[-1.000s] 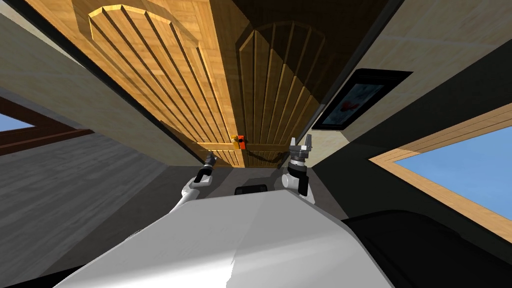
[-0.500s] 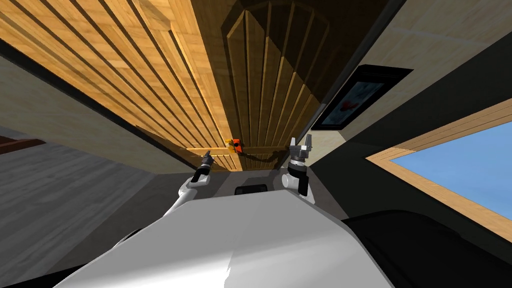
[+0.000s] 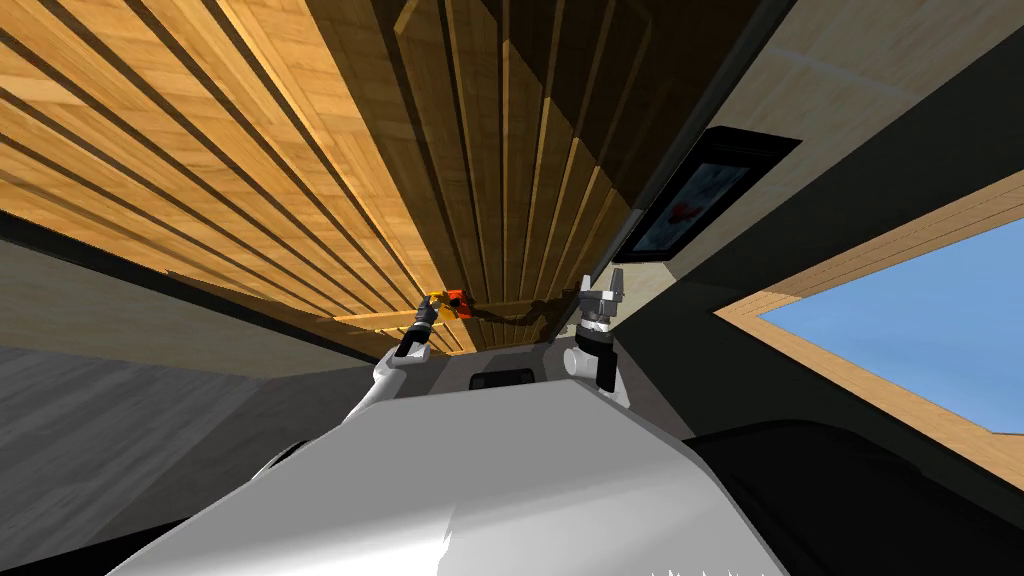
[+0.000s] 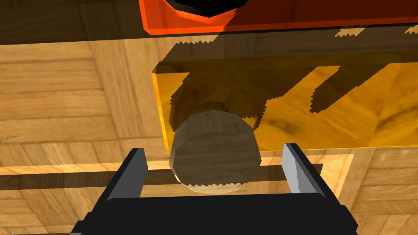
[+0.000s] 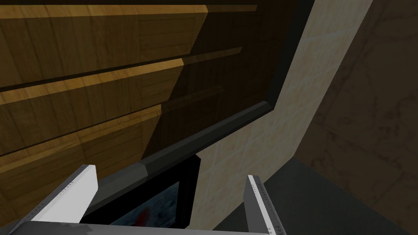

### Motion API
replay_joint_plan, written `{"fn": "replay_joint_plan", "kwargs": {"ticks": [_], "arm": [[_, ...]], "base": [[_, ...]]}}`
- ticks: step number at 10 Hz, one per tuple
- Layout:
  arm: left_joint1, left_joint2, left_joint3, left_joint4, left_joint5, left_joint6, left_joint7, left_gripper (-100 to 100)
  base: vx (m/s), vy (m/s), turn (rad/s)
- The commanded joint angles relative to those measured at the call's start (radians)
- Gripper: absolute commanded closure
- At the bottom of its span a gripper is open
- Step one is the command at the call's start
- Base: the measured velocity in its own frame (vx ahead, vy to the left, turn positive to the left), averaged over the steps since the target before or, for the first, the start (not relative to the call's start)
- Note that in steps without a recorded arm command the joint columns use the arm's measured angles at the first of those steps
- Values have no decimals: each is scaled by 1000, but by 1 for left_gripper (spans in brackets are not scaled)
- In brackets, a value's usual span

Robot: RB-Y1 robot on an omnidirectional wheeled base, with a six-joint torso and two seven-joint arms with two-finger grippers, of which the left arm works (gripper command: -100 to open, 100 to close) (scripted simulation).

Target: Pull the door open

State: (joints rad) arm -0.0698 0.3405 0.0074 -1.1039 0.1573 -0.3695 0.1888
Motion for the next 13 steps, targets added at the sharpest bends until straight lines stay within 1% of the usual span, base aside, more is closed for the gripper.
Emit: {"fn": "replay_joint_plan", "kwargs": {"ticks": [1,2,7,8,9,10,12,13], "arm": [[0,0,0,0,0,0,0,-100],[0,0,0,0,0,0,0,100],[0,0,0,0,0,0,0,100],[16,14,12,9,3,2,1,100],[16,14,12,9,3,2,1,100],[31,30,25,15,6,3,4,100],[48,49,35,20,9,3,9,100],[48,45,10,6,7,-11,16,-100]], "base": [[79,-56,-16],[-6,6,21],[-15,8,-9],[-110,67,68],[-137,65,46],[-169,98,179],[-202,86,110],[-156,11,-60]]}}
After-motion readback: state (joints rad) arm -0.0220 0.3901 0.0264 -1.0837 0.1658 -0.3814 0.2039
